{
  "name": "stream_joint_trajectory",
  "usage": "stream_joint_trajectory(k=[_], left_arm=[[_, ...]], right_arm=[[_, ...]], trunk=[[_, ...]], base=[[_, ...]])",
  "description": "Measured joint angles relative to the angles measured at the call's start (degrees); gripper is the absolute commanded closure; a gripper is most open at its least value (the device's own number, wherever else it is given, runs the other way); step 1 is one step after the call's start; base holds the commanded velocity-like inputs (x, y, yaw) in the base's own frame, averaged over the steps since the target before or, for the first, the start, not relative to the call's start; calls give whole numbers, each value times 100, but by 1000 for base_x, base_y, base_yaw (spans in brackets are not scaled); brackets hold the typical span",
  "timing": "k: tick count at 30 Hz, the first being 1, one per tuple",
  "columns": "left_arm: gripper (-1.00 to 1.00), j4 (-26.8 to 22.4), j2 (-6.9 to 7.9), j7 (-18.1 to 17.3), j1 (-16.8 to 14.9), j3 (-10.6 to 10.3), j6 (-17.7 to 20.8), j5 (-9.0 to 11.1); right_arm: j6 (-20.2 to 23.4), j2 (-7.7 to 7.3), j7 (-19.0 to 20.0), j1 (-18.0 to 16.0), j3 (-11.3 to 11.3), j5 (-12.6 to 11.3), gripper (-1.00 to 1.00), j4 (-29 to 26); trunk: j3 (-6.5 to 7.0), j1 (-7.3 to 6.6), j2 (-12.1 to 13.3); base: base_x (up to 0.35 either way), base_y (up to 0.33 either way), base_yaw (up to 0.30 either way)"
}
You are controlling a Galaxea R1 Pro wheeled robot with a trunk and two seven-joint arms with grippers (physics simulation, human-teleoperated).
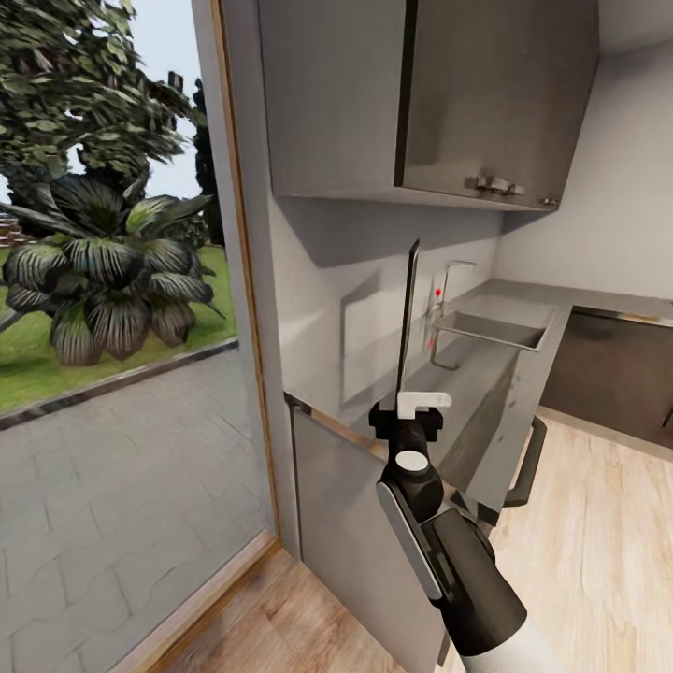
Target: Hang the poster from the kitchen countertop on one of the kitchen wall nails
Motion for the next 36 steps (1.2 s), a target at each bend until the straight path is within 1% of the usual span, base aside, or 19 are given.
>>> stream_joint_trajectory(k=[2, 3, 5, 9, 15, 17, 29, 36], left_arm=[[-100, 0, 0, 0, 0, 0, 0, 0], [-100, 0, 0, 0, 0, 0, 0, 0], [-100, 0, 0, 0, 0, 0, 0, 0], [-100, 0, 0, 0, 0, 0, 0, 0], [-100, 0, 0, 0, 0, -6, 0, 0], [-100, 0, 0, 0, 0, -6, 0, 0], [-100, 0, 0, 0, 0, -7, 2, 0], [-100, 0, 0, 0, 0, -8, 4, 0]], right_arm=[[2, 0, 2, -13, 0, 1, -100, 3], [7, 0, -1, -109, -1, 0, -100, 18], [11, 0, -3, -183, -1, -3, -100, 31], [15, 0, 0, -257, -1, -2, -100, 52], [16, 0, 3, -472, -9, -5, -100, 303], [15, 0, 4, -525, -10, -40, -100, 375], [13, 0, 3, -562, -12, -79, -100, 433], [13, 0, 3, -563, -15, -80, -100, 437]], trunk=[[0, 0, 0], [0, 0, 0], [0, 0, 0], [0, 0, 0], [0, 0, 0], [0, 0, 0], [0, 0, 0], [0, -1, 0]], base=[[4, 0, 0], [2, 0, 0], [1, 0, 0], [0, 0, 0], [0, 0, 0], [0, 0, 0], [6, 0, 0], [128, 0, 0]])
